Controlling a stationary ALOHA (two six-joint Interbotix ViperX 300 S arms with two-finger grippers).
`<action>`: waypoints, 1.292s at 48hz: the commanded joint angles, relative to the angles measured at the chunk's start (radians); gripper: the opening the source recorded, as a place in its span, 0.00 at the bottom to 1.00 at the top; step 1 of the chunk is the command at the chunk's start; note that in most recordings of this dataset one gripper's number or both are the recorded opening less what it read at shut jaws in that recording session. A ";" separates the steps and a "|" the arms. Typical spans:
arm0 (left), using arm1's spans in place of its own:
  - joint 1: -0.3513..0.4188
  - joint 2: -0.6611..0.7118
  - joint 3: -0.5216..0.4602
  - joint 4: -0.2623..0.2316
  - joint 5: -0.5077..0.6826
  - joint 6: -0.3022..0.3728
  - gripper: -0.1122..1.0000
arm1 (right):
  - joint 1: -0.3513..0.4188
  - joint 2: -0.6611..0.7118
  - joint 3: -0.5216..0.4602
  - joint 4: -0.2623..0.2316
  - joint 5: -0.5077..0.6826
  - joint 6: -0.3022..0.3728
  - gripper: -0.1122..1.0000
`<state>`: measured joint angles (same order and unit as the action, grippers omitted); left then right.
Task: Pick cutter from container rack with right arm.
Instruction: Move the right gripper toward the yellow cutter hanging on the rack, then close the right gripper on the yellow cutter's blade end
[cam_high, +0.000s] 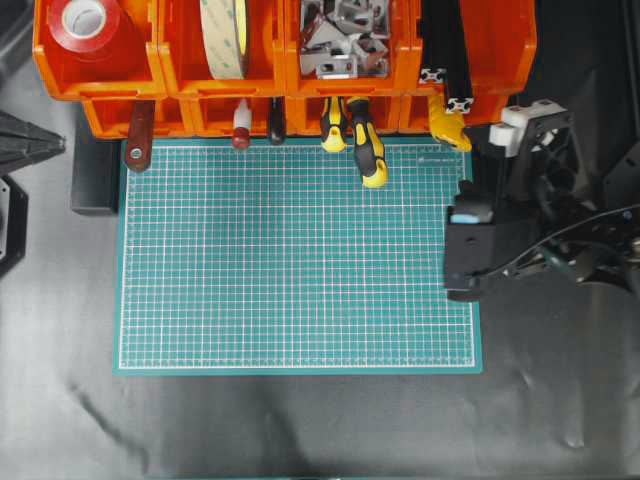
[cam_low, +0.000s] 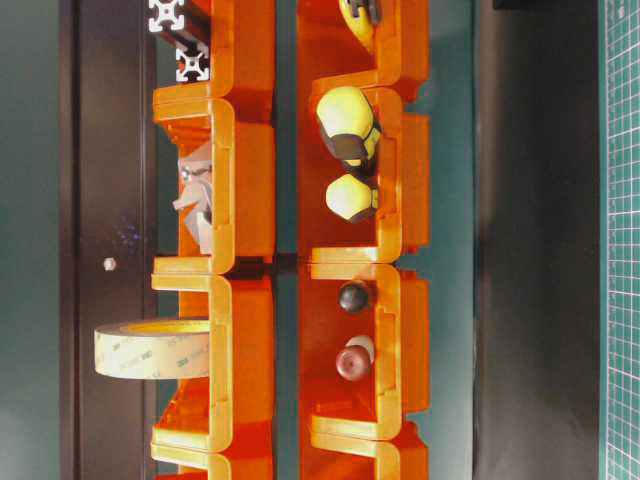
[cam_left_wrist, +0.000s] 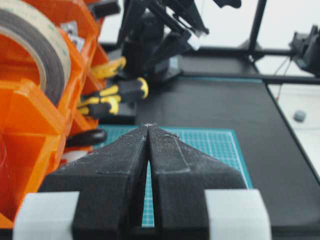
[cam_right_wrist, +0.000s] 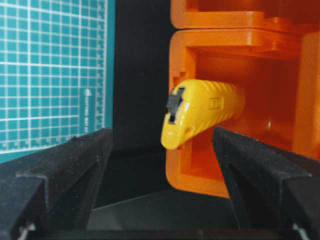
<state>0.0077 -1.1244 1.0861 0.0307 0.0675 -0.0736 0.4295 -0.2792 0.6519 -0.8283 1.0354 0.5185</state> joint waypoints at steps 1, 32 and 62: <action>-0.002 0.003 -0.014 0.005 -0.003 -0.005 0.10 | -0.008 0.017 -0.009 -0.034 -0.009 0.008 0.81; -0.003 -0.048 -0.021 0.005 0.064 -0.003 0.10 | -0.043 0.060 0.032 -0.173 0.002 0.213 0.79; -0.002 -0.067 -0.021 0.005 0.071 -0.005 0.10 | -0.055 0.087 0.021 -0.155 -0.046 0.218 0.36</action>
<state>0.0046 -1.1996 1.0861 0.0322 0.1427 -0.0752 0.3697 -0.1887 0.6934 -0.9848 0.9986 0.7332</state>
